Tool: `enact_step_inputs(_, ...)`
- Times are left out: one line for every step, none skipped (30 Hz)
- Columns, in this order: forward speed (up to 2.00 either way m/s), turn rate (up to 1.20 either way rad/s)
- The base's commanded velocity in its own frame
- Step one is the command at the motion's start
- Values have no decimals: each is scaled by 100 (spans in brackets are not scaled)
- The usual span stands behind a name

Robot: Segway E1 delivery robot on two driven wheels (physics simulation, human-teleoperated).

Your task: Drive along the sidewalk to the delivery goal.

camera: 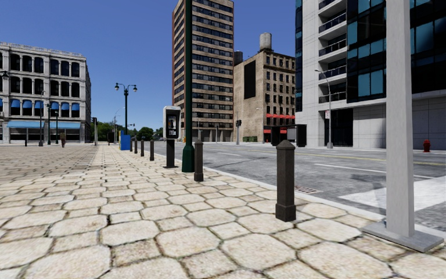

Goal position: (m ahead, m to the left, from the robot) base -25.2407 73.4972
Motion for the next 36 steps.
enact_step_inputs(47,22)
enact_step_inputs(47,22)
enact_step_inputs(56,23)
enact_step_inputs(61,25)
enact_step_inputs(63,34)
enact_step_inputs(64,37)
enact_step_inputs(64,37)
enact_step_inputs(64,38)
enact_step_inputs(64,38)
enact_step_inputs(64,38)
enact_step_inputs(64,38)
enact_step_inputs(64,38)
enact_step_inputs(64,39)
enact_step_inputs(68,45)
enact_step_inputs(72,47)
enact_step_inputs(73,48)
enact_step_inputs(74,49)
enact_step_inputs(75,49)
enact_step_inputs(75,49)
enact_step_inputs(75,49)
enact_step_inputs(75,49)
enact_step_inputs(75,49)
enact_step_inputs(76,50)
enact_step_inputs(77,50)
enact_step_inputs(77,50)
enact_step_inputs(80,50)
enact_step_inputs(81,50)
enact_step_inputs(82,50)
enact_step_inputs(82,50)
enact_step_inputs(82,50)
enact_step_inputs(82,50)
enact_step_inputs(82,50)
enact_step_inputs(82,50)
enact_step_inputs(82,50)
enact_step_inputs(82,50)
enact_step_inputs(83,50)
